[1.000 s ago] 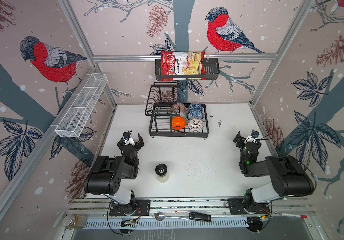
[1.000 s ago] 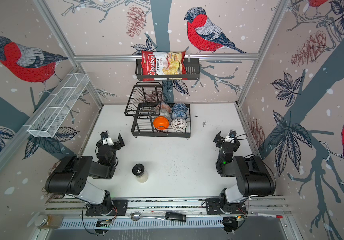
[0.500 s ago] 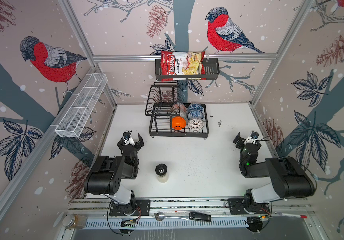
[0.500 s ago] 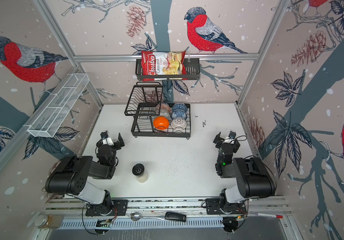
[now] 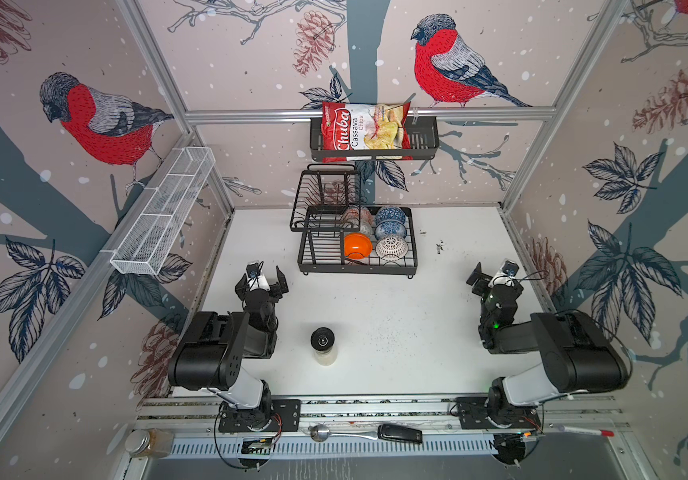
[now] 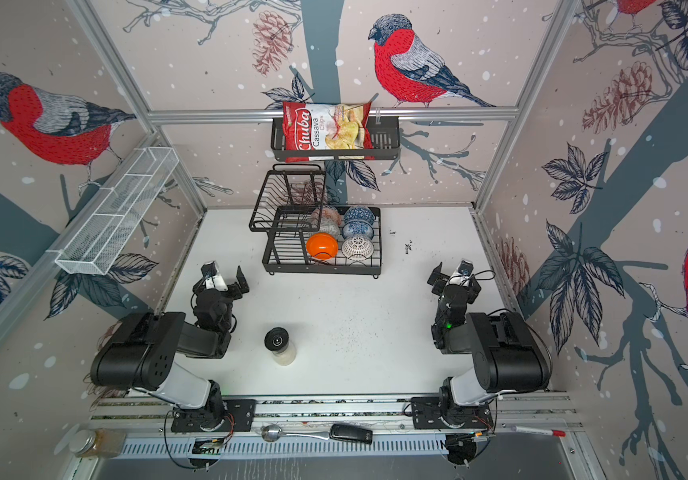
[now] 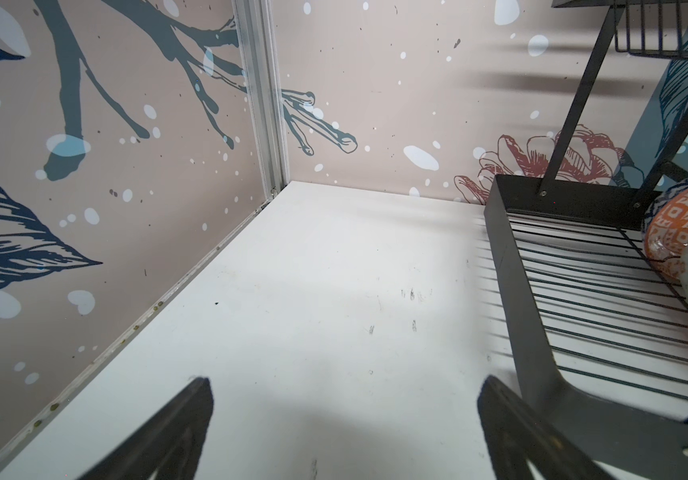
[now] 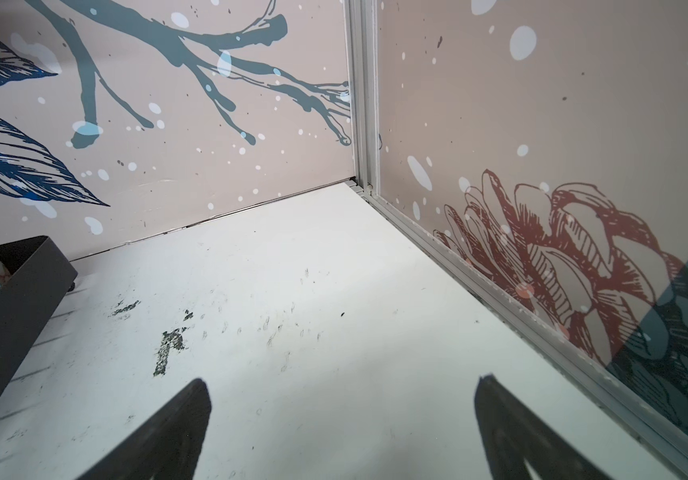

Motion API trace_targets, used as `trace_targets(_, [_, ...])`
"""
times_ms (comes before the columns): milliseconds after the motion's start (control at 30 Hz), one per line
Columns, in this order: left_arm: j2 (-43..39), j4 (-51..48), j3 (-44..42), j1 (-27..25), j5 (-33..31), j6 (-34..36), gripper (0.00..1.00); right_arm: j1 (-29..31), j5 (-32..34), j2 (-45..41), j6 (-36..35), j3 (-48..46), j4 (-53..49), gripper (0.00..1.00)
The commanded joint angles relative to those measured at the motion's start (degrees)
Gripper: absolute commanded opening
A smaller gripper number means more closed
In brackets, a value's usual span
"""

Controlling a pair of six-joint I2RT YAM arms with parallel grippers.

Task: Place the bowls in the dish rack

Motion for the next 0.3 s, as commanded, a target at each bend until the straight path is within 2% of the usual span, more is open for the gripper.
trace_targets(0, [0.09,2.74,-0.02,0.04,0.47,0.45,0.99,0.11,0.46,-0.28,0.61,0.29,0.16,1.0])
trace_targets(267, [0.02,2.73,-0.04,0.02,0.45,0.46,0.99,-0.06,0.26,-0.32,0.7,0.36,-0.02,1.0])
